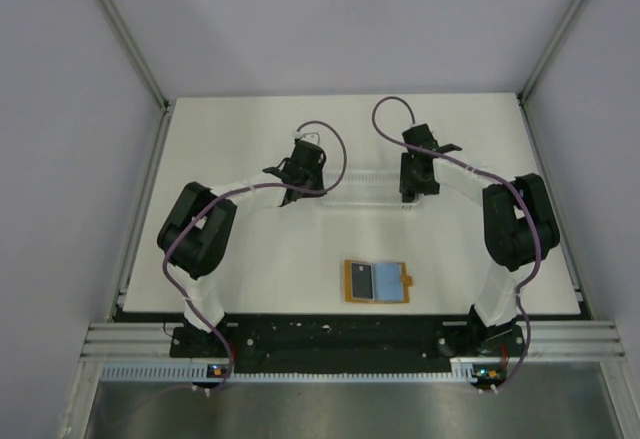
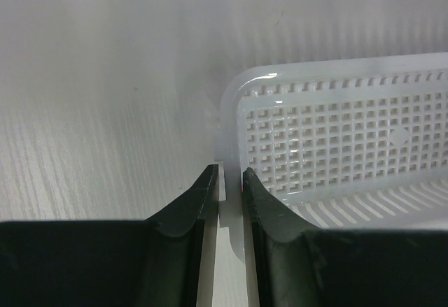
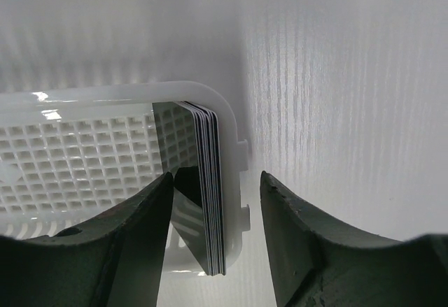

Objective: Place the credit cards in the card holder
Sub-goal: Pick up the credit card from the storage box.

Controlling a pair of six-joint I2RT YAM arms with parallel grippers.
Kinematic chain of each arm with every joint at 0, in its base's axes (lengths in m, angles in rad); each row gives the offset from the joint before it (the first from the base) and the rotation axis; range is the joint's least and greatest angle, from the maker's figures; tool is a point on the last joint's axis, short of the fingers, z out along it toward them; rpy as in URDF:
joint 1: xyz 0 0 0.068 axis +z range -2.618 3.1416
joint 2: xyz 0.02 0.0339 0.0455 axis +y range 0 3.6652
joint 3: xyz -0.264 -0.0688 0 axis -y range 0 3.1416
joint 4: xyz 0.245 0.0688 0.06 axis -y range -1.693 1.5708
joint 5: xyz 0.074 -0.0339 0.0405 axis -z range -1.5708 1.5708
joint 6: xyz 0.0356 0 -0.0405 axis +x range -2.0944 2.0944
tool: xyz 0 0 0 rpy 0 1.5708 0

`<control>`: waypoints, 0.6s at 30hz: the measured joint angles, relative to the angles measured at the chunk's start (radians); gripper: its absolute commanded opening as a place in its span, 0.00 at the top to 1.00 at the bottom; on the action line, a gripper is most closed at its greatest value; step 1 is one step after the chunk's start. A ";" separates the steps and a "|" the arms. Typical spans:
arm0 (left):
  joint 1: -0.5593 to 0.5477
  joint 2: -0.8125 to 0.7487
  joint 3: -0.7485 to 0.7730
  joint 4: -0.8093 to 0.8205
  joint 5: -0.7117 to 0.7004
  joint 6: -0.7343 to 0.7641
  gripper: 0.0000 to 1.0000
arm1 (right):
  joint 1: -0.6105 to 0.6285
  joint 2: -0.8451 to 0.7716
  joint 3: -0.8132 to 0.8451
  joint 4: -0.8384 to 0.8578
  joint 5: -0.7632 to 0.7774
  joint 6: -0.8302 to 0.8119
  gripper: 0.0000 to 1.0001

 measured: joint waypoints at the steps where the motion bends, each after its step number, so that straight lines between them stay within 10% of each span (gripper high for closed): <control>1: 0.000 0.000 0.000 0.000 0.000 -0.001 0.94 | 0.000 0.000 0.000 0.000 0.003 0.002 0.49; 18: 0.009 0.000 0.000 0.007 0.007 -0.006 0.94 | -0.001 -0.043 -0.001 -0.003 0.042 0.004 0.52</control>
